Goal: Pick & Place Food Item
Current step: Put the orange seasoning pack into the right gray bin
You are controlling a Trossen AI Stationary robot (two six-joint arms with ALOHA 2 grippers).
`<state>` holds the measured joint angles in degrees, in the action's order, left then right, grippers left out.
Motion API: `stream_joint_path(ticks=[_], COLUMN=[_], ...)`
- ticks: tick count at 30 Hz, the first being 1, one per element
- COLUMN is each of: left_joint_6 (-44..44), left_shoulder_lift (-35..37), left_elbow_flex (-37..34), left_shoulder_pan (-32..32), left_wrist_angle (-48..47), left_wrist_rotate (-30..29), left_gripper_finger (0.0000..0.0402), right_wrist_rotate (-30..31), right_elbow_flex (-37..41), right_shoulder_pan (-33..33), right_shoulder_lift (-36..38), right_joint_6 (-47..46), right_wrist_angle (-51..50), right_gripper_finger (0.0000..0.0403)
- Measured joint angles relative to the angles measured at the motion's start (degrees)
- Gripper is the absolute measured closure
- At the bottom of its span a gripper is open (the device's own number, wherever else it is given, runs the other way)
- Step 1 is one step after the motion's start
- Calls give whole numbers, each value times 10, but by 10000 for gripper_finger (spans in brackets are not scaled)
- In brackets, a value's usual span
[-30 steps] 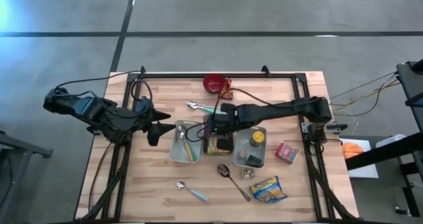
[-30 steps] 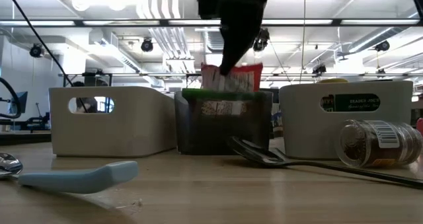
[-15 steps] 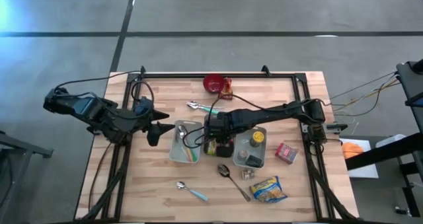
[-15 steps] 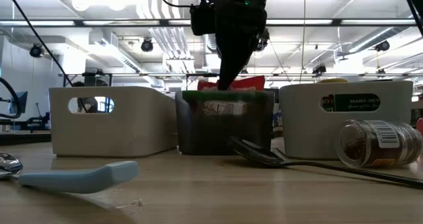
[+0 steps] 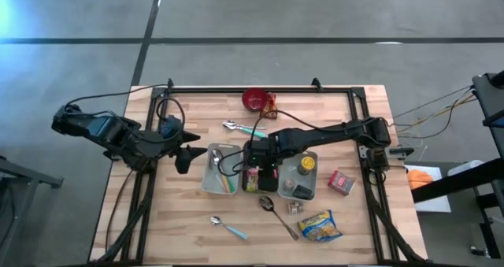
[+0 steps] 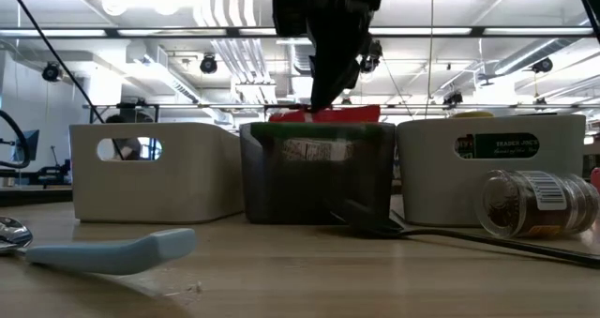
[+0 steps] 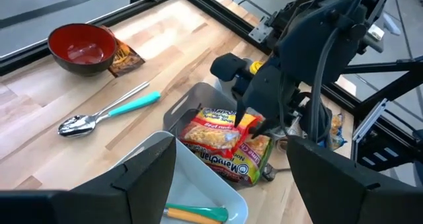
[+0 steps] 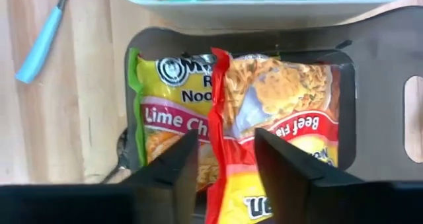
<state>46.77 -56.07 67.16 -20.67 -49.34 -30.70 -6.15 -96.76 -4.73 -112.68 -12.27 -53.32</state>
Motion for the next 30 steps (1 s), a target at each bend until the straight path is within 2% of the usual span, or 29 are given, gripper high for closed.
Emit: stream_joint_path(ticks=[4, 8, 13, 17, 20, 24, 27, 30], left_joint_6=[0, 0, 0, 2, 2, 11, 11, 13], left_shoulder_lift=[0, 0, 0, 1, 2, 14, 34, 52], left_elbow_flex=[0, 0, 0, 0, 0, 0, 0, 0], left_shoulder_pan=[0, 0, 0, 0, 0, 0, 0, 0], left_wrist_angle=[-3, -4, -5, -18, -22, -33, -48, -57], left_wrist_rotate=[0, 0, 2, 2, 3, 7, 9, 10], left_gripper_finger=[112, 112, 112, 112, 112, 112, 112, 112], right_wrist_rotate=[-2, -1, 9, 78, 113, 78, 36, 29], right_elbow_flex=[-32, -91, -191, -264, -291, -290, -278, -272], right_shoulder_pan=[0, 0, 0, 11, 43, 101, 135, 162], right_shoulder_lift=[0, 0, 1, 1, 2, 1, -2, -10], right_joint_6=[-21, -21, -19, -54, -81, -75, -31, 22], right_wrist_angle=[-23, -60, -93, -102, -115, -118, -107, -110], right_gripper_finger=[195, 166, 154, 154, 154, 154, 154, 154])
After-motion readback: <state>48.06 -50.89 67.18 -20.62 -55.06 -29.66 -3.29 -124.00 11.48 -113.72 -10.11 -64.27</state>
